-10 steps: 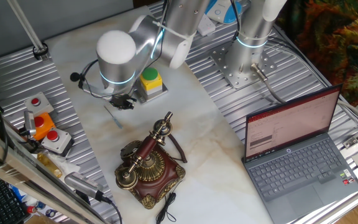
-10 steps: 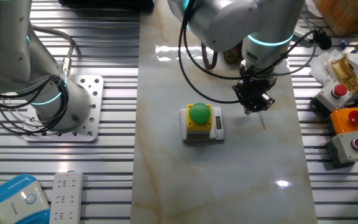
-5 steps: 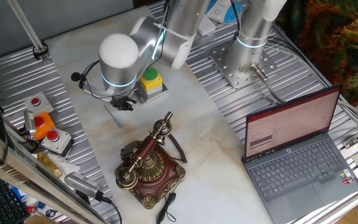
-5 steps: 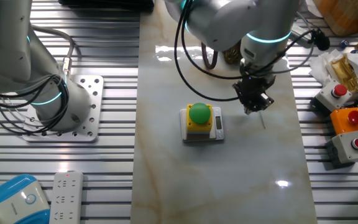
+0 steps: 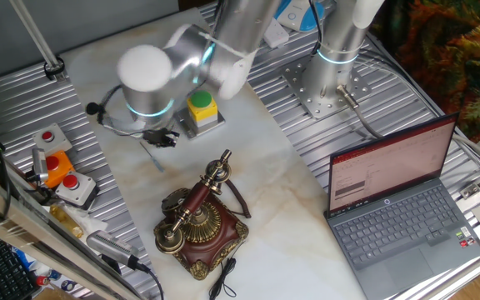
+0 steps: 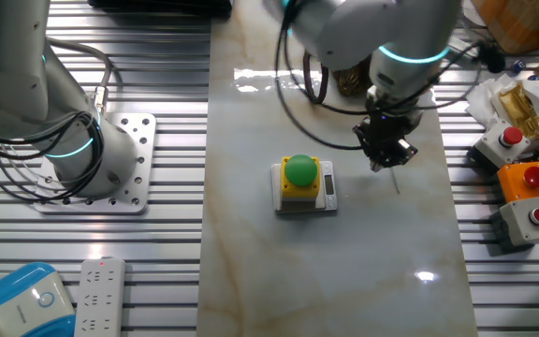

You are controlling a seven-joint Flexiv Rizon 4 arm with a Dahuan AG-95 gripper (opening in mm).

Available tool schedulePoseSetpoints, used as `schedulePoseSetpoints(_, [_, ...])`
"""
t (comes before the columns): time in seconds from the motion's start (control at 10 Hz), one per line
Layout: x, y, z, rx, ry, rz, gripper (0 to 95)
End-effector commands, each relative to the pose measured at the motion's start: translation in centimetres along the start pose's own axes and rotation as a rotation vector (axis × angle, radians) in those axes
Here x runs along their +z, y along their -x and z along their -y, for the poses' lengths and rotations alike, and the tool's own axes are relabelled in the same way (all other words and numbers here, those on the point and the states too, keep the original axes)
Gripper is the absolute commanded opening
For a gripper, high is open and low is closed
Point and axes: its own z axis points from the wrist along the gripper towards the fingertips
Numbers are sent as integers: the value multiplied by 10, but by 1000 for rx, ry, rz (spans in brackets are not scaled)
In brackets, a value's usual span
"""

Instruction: Dial a number on an old rotary phone

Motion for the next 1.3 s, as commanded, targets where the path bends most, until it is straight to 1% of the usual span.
schedulePoseSetpoints(0.1, [-4, 6, 2, 82, 62, 36, 0])
schedulePoseSetpoints(0.4, [-11, 21, 10, 54, 83, 38, 0])
schedulePoseSetpoints(0.6, [-10, 23, 11, 38, 92, 47, 0])
schedulePoseSetpoints(0.7, [-9, 25, 12, 6, 103, 46, 0])
schedulePoseSetpoints(0.8, [-8, 25, 12, -17, 108, 38, 0])
schedulePoseSetpoints(0.9, [-5, 26, 13, -68, 116, 45, 0])
schedulePoseSetpoints(1.1, [-3, 27, 13, -139, 112, 43, 0])
schedulePoseSetpoints(1.2, [-3, 27, 13, -158, 112, 42, 0])
schedulePoseSetpoints(1.3, [-3, 28, 13, -210, 100, 36, 0])
